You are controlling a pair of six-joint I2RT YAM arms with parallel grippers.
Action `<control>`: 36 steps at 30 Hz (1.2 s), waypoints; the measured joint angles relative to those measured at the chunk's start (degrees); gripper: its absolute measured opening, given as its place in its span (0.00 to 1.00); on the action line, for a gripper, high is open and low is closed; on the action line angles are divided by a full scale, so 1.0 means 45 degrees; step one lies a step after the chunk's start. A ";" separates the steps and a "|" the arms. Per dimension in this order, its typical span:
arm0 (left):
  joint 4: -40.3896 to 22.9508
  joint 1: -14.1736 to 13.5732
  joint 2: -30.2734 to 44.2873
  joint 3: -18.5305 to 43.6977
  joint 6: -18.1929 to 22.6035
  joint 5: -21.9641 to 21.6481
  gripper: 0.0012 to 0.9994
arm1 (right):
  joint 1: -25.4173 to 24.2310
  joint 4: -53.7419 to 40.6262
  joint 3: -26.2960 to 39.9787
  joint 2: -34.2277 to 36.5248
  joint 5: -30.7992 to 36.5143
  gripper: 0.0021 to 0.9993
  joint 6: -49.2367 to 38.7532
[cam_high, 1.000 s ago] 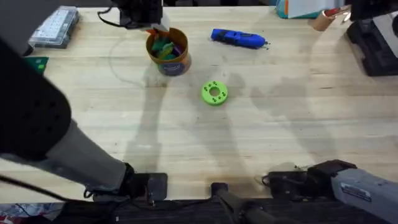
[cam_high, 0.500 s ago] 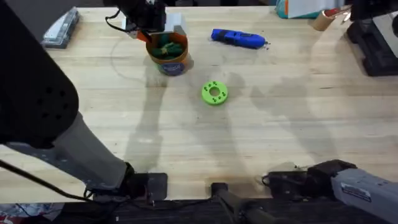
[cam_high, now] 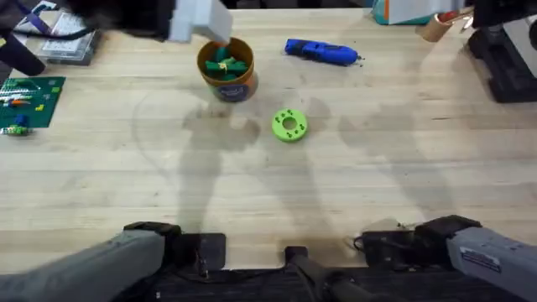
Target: Pick up the gripper from the table and insert it into the empty holder that is missing its gripper. Then pick up a screw, insert it into the mounting hole, and use the screwdriver to tighten it. Finally, clean up the table by picking up the vegetable and placing it into the bucket.
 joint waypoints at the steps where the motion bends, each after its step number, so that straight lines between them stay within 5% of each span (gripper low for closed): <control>1: -0.0286 0.0000 -0.0447 0.0007 0.0034 -0.0068 1.00 | 0.0000 -0.0003 0.0000 0.0000 -0.0003 1.00 0.0003; 13: -0.1714 0.0000 -0.3984 0.0018 0.0118 -0.0451 1.00 | 0.0000 -0.0010 0.0000 0.0000 -0.0001 1.00 0.0003; 36: -0.1765 0.0000 -0.4066 0.0018 0.0113 -0.0487 1.00 | 0.0000 -0.0009 0.0000 0.0000 -0.0003 1.00 -0.0002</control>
